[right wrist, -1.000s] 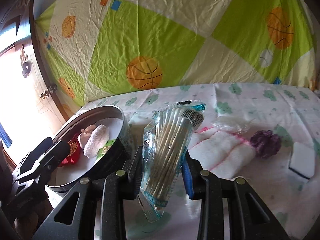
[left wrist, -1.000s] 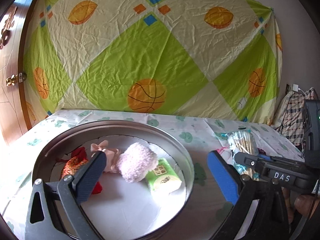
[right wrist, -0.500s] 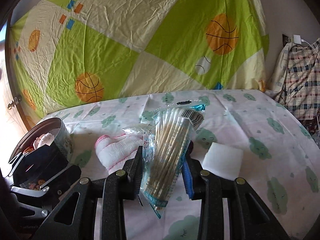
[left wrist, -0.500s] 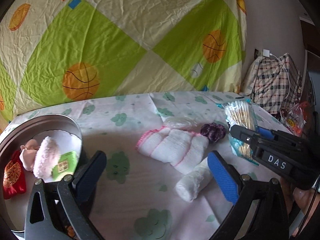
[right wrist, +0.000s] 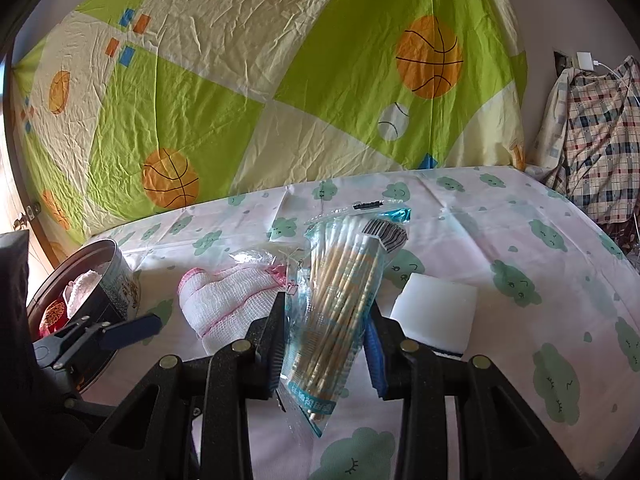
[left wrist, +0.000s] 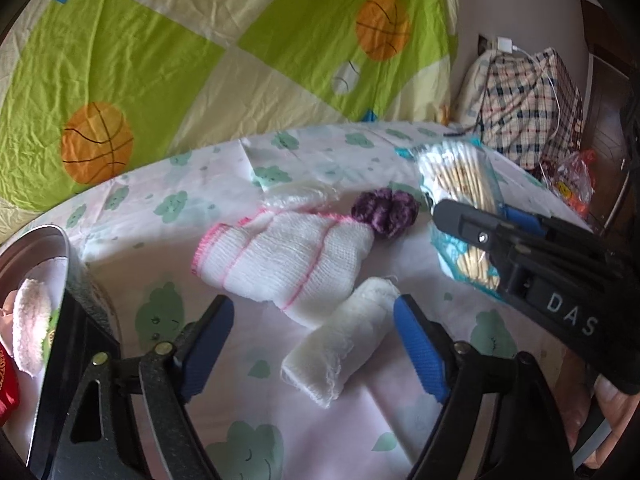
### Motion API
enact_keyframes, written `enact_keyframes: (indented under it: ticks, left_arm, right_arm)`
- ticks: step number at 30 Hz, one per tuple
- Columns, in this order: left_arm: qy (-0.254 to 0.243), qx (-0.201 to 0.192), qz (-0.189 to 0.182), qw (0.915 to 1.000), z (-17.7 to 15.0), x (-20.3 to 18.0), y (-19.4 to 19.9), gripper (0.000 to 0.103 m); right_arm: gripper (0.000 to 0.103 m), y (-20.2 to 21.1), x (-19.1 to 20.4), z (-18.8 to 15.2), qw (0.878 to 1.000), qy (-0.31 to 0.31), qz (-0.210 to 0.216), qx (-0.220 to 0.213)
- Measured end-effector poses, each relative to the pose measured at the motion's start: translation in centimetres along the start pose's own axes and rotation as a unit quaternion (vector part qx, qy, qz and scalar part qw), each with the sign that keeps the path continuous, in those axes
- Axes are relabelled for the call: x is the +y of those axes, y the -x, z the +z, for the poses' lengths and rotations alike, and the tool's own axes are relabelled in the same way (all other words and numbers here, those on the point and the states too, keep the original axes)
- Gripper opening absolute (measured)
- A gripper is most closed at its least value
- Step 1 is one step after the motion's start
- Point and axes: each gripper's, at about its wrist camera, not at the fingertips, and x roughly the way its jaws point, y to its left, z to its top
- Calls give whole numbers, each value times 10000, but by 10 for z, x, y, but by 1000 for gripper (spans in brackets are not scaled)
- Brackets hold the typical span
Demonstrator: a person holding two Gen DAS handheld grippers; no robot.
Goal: Organize soft objects
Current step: 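Grasp the white rolled cloth with the left tool while the right tool holds the swab pack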
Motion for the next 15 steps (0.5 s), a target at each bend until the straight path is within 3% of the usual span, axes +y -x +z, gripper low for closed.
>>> enact_keyframes:
  ticks: [4, 8, 15]
  left_arm:
    - [-57, 250, -191, 9995, -1, -3, -9, 66]
    - [-8, 342, -548, 9979, -1, -1, -11, 43]
    - [-137, 409, -713, 9965, 0, -6, -13, 42]
  right_arm:
    - [37, -3, -1, 0, 10000, -34, -1, 73]
    - [37, -3, -2, 1, 9999, -62, -16, 83]
    - [37, -5, -3, 0, 9998, -110, -68, 130]
